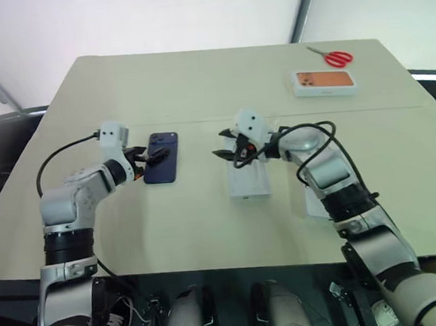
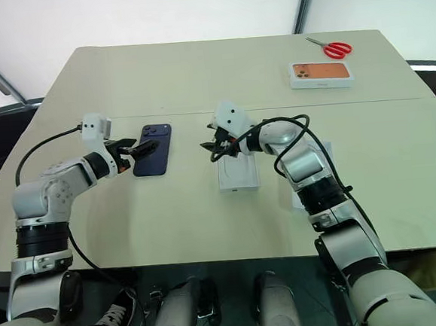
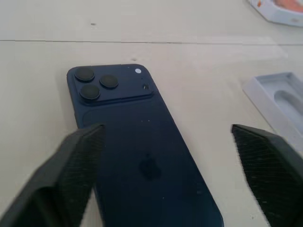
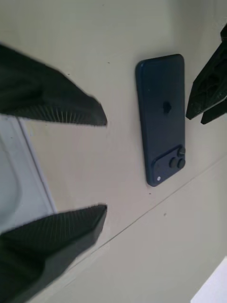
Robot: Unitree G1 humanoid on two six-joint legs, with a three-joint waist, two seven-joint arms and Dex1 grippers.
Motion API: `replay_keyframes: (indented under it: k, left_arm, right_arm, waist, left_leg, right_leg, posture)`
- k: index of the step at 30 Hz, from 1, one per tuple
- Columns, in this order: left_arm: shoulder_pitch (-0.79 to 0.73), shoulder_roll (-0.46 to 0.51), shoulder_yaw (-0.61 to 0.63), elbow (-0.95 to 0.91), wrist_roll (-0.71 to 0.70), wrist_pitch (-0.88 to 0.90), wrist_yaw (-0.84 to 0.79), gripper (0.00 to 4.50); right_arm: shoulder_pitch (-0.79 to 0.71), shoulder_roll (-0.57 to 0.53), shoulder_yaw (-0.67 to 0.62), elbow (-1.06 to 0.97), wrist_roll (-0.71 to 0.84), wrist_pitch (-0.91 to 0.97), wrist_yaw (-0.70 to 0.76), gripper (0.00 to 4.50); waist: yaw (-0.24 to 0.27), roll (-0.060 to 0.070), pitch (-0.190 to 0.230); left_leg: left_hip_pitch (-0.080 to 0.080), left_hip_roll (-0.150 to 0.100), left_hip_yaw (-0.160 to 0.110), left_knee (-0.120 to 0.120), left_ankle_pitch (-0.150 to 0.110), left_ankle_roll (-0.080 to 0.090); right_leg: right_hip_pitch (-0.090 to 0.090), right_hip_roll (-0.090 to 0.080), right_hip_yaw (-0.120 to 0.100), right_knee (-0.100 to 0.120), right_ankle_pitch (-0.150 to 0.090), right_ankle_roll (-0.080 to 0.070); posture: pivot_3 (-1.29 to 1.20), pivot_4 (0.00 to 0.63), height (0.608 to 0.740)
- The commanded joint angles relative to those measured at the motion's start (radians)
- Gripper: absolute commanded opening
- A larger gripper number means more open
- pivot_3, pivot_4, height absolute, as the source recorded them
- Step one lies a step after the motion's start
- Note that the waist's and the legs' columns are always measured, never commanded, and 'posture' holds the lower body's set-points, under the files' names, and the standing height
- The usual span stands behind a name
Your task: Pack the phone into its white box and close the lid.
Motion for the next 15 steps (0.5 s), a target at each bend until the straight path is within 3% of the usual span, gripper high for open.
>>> replay_keyframes:
  k: [1, 3, 8, 9, 15]
  left_arm:
    - [-0.017, 0.027, 0.09, 0.02, -0.056, 0.024, 0.008, 4.5]
    - [-0.033, 0.025, 0.15, 0.066, -0.095, 0.048, 0.025, 4.5]
    - [-0.043, 0.075, 0.182, 0.158, -0.115, 0.07, 0.002, 4.5]
    - [-0.051, 0.086, 0.186, 0.179, -0.123, 0.083, -0.003, 4.5]
    - [-0.111, 0.111, 0.174, 0.316, -0.149, 0.159, -0.032, 4.5]
  right_arm:
    - [-0.044, 0.056, 0.021, 0.048, -0.017, -0.053, -0.034, 3.41]
    - [-0.056, 0.088, 0.046, 0.094, -0.038, -0.081, -0.044, 2.86]
    - [-0.109, 0.168, 0.105, 0.224, -0.121, -0.184, -0.118, 0.37]
    - [-0.124, 0.189, 0.105, 0.256, -0.13, -0.196, -0.146, 0.04]
    - [-0.188, 0.261, 0.135, 0.428, -0.201, -0.276, -0.24, 0.04]
  waist:
    - [-0.004, 0.0, 0.0]
    - [-0.005, 0.0, 0.0]
    - [-0.007, 0.0, 0.0]
    - [-0.007, 0.0, 0.0]
    - [-0.001, 0.0, 0.0]
  left_leg:
    - [0.0, 0.0, 0.0, -0.001, 0.0, -0.001]
    - [0.0, 0.001, 0.0, -0.002, 0.001, -0.001]
    - [0.0, 0.0, 0.001, -0.001, 0.001, -0.001]
    - [0.0, 0.0, 0.001, -0.001, 0.001, -0.001]
    - [0.0, 0.0, 0.001, -0.001, 0.001, -0.002]
  right_leg:
    - [0.0, 0.0, 0.0, 0.0, 0.0, 0.0]
    - [-0.001, 0.001, 0.0, 0.0, 0.0, 0.0]
    - [-0.001, 0.001, 0.0, 0.001, 0.0, 0.0]
    - [-0.001, 0.001, 0.0, 0.001, 0.0, 0.0]
    - [-0.001, 0.0, 0.0, 0.001, 0.0, 0.0]
  posture:
    - [0.0, 0.15, 0.738]
    - [0.0, 0.15, 0.738]
    - [0.0, 0.15, 0.738]
    - [0.0, 0.15, 0.738]
    - [0.0, 0.15, 0.738]
